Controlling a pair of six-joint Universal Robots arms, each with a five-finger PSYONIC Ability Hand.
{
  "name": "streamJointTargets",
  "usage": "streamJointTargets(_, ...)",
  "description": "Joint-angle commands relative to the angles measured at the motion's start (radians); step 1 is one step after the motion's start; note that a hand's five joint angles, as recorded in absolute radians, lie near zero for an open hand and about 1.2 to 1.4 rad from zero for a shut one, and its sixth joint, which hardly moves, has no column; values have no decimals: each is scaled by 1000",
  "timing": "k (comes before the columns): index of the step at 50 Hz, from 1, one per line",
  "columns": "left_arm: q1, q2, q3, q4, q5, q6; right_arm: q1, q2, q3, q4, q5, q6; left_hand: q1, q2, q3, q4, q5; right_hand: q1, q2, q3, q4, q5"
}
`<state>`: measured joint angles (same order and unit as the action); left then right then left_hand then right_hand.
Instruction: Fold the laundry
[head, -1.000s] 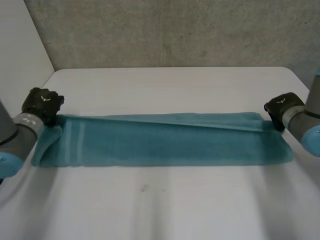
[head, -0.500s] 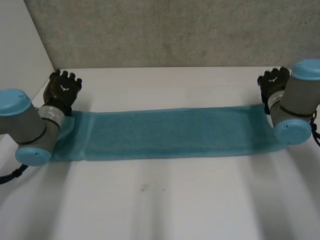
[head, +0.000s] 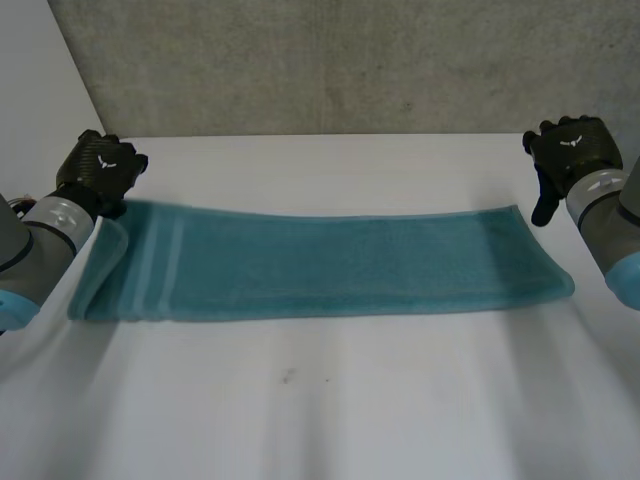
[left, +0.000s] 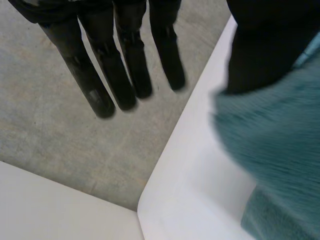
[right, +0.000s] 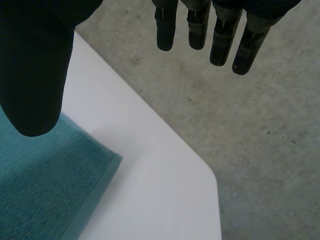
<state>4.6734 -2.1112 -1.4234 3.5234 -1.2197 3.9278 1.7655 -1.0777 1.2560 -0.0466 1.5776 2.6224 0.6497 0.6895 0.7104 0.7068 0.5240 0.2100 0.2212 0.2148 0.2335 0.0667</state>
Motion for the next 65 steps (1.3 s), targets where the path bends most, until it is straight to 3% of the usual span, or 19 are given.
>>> streamJointTargets(1,30,-33,29,8,-14,74,0,5,32,-3,5,-7,-442,-482,-503,-499,-491,-35,-47,-40,-59,-67)
streamJointTargets(13,60,-36,23,13,52,79,6,4,79,-3,2,-7,-310,-350,-371,-367,-359,-35,-47,-40,-59,-67)
streamJointTargets(19,88,-27,37,-147,166,-42,0,5,89,-4,1,-7,-240,-279,-300,-297,-288,-35,-47,-40,-59,-67)
streamJointTargets(22,116,-30,78,-270,264,-171,0,8,94,-4,-1,-7,-254,-294,-315,-311,-303,-35,-47,-40,-59,-67)
streamJointTargets(27,128,-35,81,-305,298,-269,0,10,95,-4,-1,-7,-275,-314,-335,-332,-323,-35,-47,-40,-59,-67)
streamJointTargets(32,128,-24,57,-311,293,-277,0,13,95,-6,-1,-9,-284,-323,-344,-341,-332,-35,-47,-40,-59,-67)
streamJointTargets(40,114,36,-2,-314,201,-304,3,18,95,-7,-2,-9,-269,-309,-330,-326,-318,-35,-47,-40,-59,-67)
streamJointTargets(47,87,34,-9,-307,25,-366,3,19,97,-9,-2,-10,-210,-250,-271,-267,-259,-35,-47,-40,-59,-67)
streamJointTargets(48,68,17,-6,-299,-48,-361,3,19,95,-9,-2,-10,-207,-247,-268,-264,-256,-35,-47,-40,-59,-67)
streamJointTargets(51,54,-7,3,-282,-100,-360,3,21,95,-7,-2,-10,-204,-244,-265,-261,-253,-35,-47,-40,-59,-67)
streamJointTargets(52,36,-36,11,-256,-157,-360,0,21,95,-7,-2,-10,-198,-238,-259,-256,-247,-35,-47,-40,-59,-67)
streamJointTargets(61,2,-87,29,-207,-202,-358,0,24,97,-7,-4,-10,-113,-153,-174,-170,-162,-35,-47,-40,-59,-67)
streamJointTargets(65,-12,-96,31,-213,-195,-360,0,24,95,-7,-2,-10,329,289,268,272,280,-35,-47,-40,-59,-67)
